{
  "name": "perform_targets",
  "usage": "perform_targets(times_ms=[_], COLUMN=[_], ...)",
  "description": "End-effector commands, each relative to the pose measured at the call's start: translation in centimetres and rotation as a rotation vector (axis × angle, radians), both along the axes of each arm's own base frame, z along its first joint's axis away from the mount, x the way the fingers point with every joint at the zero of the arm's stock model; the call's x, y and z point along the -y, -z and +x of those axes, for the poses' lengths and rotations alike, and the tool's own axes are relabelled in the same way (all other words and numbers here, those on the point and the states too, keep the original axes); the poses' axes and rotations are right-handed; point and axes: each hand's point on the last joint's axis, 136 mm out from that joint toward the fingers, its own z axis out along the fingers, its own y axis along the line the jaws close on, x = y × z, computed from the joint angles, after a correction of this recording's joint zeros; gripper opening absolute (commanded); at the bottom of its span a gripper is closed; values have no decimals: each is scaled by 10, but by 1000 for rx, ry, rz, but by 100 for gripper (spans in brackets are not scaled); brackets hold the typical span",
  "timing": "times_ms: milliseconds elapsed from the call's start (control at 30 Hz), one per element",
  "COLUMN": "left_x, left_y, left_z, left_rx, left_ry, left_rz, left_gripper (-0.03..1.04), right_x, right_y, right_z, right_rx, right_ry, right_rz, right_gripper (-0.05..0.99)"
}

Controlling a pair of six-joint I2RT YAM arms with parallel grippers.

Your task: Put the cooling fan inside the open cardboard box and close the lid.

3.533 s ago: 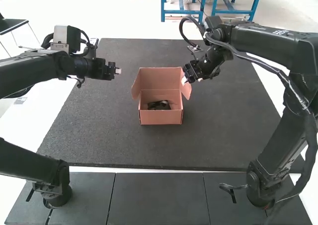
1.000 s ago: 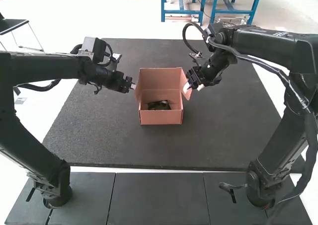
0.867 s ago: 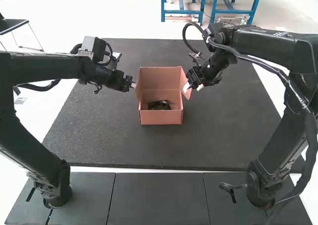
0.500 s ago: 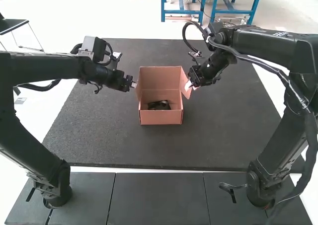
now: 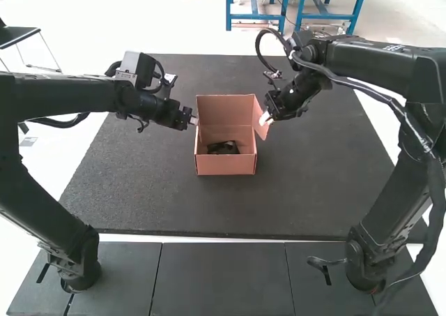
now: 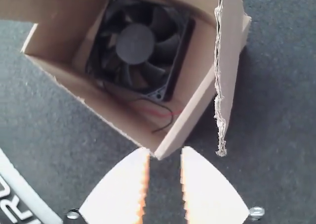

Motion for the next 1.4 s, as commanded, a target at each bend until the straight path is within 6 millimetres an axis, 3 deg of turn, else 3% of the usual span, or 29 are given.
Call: perform_targets(times_ms=[0, 400, 900, 1167, 1367], left_x=[8, 7, 7, 6, 6], left_y=[-8, -10, -11, -12, -11], left_z=[4, 3, 1, 1, 0], left_rx=[15, 8, 2, 2, 2], left_ry=[13, 10, 7, 7, 7], left_rz=[-22, -20, -21, -21, -21], left_gripper=[97, 97, 97, 97, 97], right_x=[-1, 20, 18, 9, 2], right_y=[-10, -16, 14, 8, 1], right_z=[5, 25, 33, 42, 44], right_rx=[15, 104, 80, 94, 100], right_ry=[0, 26, 29, 19, 10], right_rz=[20, -78, -80, -37, -9], right_gripper=[40, 58, 57, 18, 8])
